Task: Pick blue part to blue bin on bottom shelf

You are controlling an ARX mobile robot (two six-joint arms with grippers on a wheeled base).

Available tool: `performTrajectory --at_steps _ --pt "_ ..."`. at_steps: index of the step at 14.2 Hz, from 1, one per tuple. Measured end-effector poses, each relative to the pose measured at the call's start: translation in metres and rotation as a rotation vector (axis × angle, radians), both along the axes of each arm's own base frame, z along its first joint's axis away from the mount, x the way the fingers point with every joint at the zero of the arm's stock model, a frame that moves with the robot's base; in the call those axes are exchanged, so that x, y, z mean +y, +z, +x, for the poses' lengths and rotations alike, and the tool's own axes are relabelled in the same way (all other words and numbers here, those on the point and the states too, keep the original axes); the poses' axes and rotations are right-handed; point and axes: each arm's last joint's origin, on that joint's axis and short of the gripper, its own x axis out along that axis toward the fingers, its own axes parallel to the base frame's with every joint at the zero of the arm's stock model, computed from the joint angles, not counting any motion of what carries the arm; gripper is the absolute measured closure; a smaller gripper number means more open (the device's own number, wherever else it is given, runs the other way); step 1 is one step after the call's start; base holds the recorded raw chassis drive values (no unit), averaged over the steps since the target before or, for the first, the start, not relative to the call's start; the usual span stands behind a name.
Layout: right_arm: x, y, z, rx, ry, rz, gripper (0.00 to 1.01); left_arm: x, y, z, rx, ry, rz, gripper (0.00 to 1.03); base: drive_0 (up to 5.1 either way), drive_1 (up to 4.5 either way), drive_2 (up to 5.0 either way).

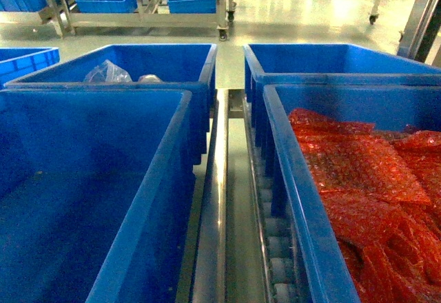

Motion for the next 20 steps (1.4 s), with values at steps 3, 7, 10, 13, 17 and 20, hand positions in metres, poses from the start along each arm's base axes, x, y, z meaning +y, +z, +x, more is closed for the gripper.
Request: performTrajectory --at_steps 3,7,10,13,17,20 --pt "0.0 0.0 0.0 0.0 0.0 0.0 0.03 0.0 0.0 0.0 0.0 0.0 0.0 0.59 0.0 0.0 0.0" --pt "0.0 0.0 0.0 0.0 0.0 0.0 0.03 0.0 0.0 0.0 0.0 0.0 0.0 0.59 0.0 0.0 0.0" --pt "0.0 0.0 0.0 0.0 0.0 0.0 0.03 0.0 0.0 0.0 0.0 0.0 0.0 0.59 0.0 0.0 0.0" --pt "0.0 0.0 0.0 0.0 0.0 0.0 0.03 0.0 0.0 0.0 0.0 0.0 0.0 0.59 0.0 0.0 0.0" --pt "0.0 0.0 0.0 0.0 0.0 0.0 0.03 0.0 0.0 0.0 0.0 0.0 0.0 0.59 0.0 0.0 0.0" --pt "0.0 0.0 0.0 0.0 0.0 0.0 0.03 0.0 0.0 0.0 0.0 0.0 0.0 0.59 0.0 0.0 0.0"
